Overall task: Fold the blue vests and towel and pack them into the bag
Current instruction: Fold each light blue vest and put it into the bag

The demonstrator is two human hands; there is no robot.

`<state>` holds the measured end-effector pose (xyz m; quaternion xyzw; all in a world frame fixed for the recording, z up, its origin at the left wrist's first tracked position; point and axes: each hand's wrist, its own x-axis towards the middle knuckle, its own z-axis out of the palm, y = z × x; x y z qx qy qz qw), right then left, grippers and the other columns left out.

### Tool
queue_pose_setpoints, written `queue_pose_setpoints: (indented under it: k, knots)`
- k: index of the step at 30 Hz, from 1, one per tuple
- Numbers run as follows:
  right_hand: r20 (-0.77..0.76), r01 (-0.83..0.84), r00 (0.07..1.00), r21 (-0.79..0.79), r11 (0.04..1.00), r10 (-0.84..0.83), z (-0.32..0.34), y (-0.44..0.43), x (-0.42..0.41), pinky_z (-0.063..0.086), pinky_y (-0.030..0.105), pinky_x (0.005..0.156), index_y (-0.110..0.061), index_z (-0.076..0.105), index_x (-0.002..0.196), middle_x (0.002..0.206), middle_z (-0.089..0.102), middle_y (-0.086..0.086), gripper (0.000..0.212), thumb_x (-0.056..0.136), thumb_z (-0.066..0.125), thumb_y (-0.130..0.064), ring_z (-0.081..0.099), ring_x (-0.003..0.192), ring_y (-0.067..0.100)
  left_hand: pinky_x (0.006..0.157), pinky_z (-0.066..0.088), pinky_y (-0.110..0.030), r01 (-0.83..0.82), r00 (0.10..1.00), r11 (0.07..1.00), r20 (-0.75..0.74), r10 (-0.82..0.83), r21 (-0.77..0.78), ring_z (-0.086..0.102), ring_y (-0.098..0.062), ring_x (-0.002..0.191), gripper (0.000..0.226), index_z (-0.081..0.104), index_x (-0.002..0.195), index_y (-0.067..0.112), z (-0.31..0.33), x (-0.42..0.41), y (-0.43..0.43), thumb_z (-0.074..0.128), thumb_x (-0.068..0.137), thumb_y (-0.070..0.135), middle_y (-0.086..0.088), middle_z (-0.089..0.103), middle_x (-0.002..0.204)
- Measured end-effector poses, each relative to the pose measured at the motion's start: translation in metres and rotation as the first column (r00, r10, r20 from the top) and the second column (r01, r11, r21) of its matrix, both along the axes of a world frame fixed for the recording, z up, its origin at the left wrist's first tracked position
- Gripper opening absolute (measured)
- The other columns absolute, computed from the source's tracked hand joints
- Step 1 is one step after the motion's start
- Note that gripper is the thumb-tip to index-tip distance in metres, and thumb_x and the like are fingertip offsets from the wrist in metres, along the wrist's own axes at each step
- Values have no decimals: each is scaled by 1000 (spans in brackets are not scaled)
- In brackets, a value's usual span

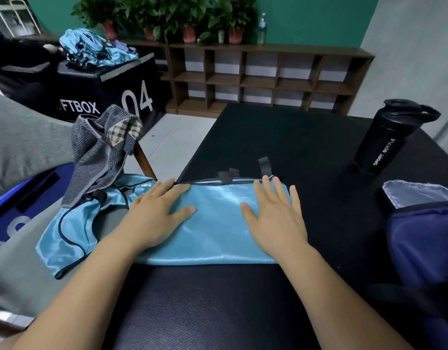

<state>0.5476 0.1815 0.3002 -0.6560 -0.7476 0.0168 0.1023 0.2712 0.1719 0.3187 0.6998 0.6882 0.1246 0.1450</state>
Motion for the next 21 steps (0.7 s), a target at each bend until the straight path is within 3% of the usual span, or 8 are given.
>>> queue_pose_setpoints:
  k: [5, 8, 11, 15, 17, 21]
  knots:
    - [-35, 52, 998, -13, 999, -53, -1, 3, 10, -8, 46, 132, -21, 11, 171, 179, 0, -1, 74, 109, 19, -61, -13, 163, 17, 111, 41, -41, -223, 960, 973, 162, 229, -55, 53, -28, 137, 62, 46, 155, 32, 9, -15, 2, 61, 100, 56, -2, 54, 152]
    - [-68, 37, 997, -13, 999, -37, 1, 2, 13, -7, 44, 132, -22, 10, 171, 179, 0, -1, 73, 109, 22, -60, -13, 163, 16, 98, 48, -42, -307, 915, 942, 228, 332, -138, 62, -25, 117, 51, 61, 136, 27, 11, -12, 0, 62, 98, 61, 1, 68, 128]
    - [-100, 22, 995, -7, 1000, -22, 1, 2, 13, -6, 43, 133, -25, 9, 171, 179, -1, -1, 72, 110, 25, -60, -14, 163, 16, 90, 54, -44, -347, 881, 929, 293, 370, -131, 66, -22, 100, 37, 65, 106, 25, 9, -10, 1, 71, 92, 59, 1, 70, 105]
    - [-156, 9, 988, 14, 1000, -6, 1, 1, 14, -6, 41, 133, -26, 9, 171, 179, 3, -1, 71, 110, 30, -57, -11, 163, 15, 77, 52, -41, -348, 875, 926, 303, 377, -147, 65, -21, 93, 37, 63, 99, 21, 16, -8, 0, 76, 89, 54, -1, 69, 99]
    - [-199, 7, 980, 38, 999, 0, 2, 1, 13, -4, 40, 133, -26, 11, 171, 178, 7, 0, 71, 110, 32, -56, -7, 164, 15, 77, 55, -41, -330, 889, 931, 281, 362, -157, 68, -21, 89, 34, 68, 95, 19, 16, -8, 0, 75, 90, 51, -2, 73, 95]
    - [-315, 26, 949, 84, 996, 2, 6, -1, 13, 3, 36, 133, -26, 21, 169, 177, 17, -3, 67, 110, 38, -52, 4, 164, 12, 86, 63, -47, -322, 816, 923, 434, 383, -208, 77, -21, 84, 16, 77, 94, 24, 20, -17, -2, 79, 89, 39, 3, 80, 88]
